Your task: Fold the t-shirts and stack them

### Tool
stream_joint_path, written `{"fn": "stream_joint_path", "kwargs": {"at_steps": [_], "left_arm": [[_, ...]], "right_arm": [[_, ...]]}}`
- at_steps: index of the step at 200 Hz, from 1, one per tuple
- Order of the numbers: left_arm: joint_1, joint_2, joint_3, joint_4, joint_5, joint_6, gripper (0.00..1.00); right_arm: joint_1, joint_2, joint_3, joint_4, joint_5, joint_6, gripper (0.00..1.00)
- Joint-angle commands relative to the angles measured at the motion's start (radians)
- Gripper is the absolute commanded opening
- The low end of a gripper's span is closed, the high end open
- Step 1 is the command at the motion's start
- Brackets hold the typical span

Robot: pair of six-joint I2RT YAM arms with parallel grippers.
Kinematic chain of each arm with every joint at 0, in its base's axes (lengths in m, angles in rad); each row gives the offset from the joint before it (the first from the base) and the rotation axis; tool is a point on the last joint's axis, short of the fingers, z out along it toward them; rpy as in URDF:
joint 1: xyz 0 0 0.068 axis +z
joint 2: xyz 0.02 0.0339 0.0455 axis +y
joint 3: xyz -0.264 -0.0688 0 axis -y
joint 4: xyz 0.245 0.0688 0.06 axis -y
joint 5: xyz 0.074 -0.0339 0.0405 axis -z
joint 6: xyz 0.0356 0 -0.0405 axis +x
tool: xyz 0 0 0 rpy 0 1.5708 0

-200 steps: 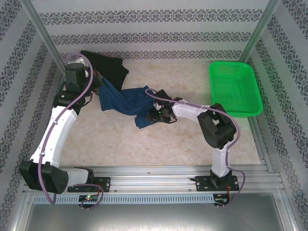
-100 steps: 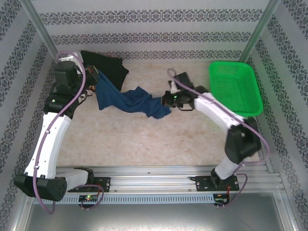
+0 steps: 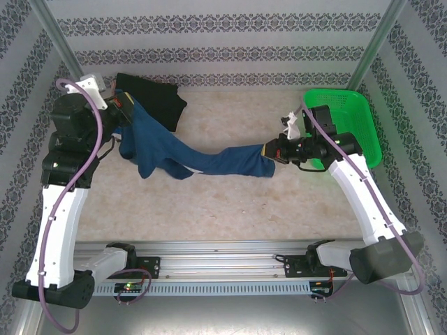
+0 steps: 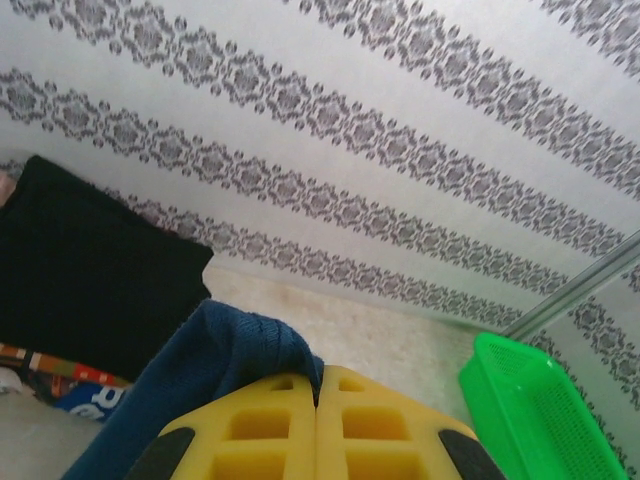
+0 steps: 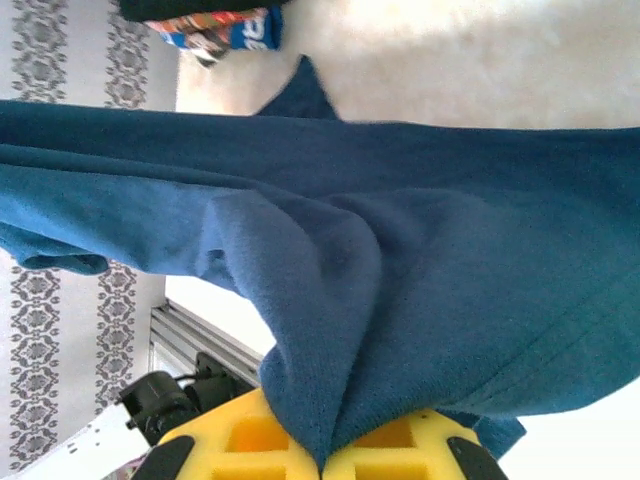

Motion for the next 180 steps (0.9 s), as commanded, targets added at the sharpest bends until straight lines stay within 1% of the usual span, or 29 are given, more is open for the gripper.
{"fn": "stream_joint_path", "kwargs": {"at_steps": [1, 15, 26, 44, 57, 69, 98, 116, 130, 150, 162, 180], "left_arm": [[0.003, 0.042, -0.057, -0.001, 0.053, -0.026, 0.0], [0.003, 0.06, -0.11, 0.058, 0.073, -0.051, 0.0], [0.002, 0.077, -0.115, 0.072, 0.064, -0.046, 0.0], [0.003, 0.122, -0.108, 0.07, 0.051, -0.02, 0.0], [0.002, 0.156, -0.111, 0.07, 0.087, -0.025, 0.0], [-0.002, 0.175, -0.15, 0.092, 0.114, -0.045, 0.0], [-0.014, 0.181, -0.273, 0.137, 0.094, -0.074, 0.0], [-0.017, 0.183, -0.243, 0.074, 0.092, -0.048, 0.0], [-0.018, 0.149, -0.209, 0.017, 0.083, -0.027, 0.0], [-0.018, 0.101, -0.163, -0.099, 0.069, -0.01, 0.0], [-0.023, 0.055, -0.148, -0.155, 0.058, -0.014, 0.0], [-0.043, -0.031, -0.154, -0.196, 0.008, -0.031, 0.0]], "right_arm": [[-0.057, 0.056, -0.026, -0.073, -0.001, -0.049, 0.02], [-0.089, 0.071, -0.019, -0.037, -0.008, -0.043, 0.02], [-0.122, 0.076, -0.006, -0.009, -0.017, -0.044, 0.02], [-0.174, 0.105, 0.038, -0.032, 0.021, -0.074, 0.02], [-0.2, 0.139, 0.044, -0.041, 0.027, -0.095, 0.03], [-0.203, 0.171, 0.028, -0.043, 0.024, -0.119, 0.04], [-0.203, 0.212, -0.073, -0.013, 0.063, -0.106, 0.04], [-0.203, 0.205, -0.096, -0.033, 0.055, -0.112, 0.04], [-0.203, 0.178, -0.092, -0.084, 0.073, -0.133, 0.05], [-0.204, 0.137, -0.102, -0.155, 0.058, -0.153, 0.05], [-0.204, 0.111, -0.115, -0.192, 0.045, -0.163, 0.05], [-0.204, 0.053, -0.156, -0.201, 0.008, -0.149, 0.05]]}}
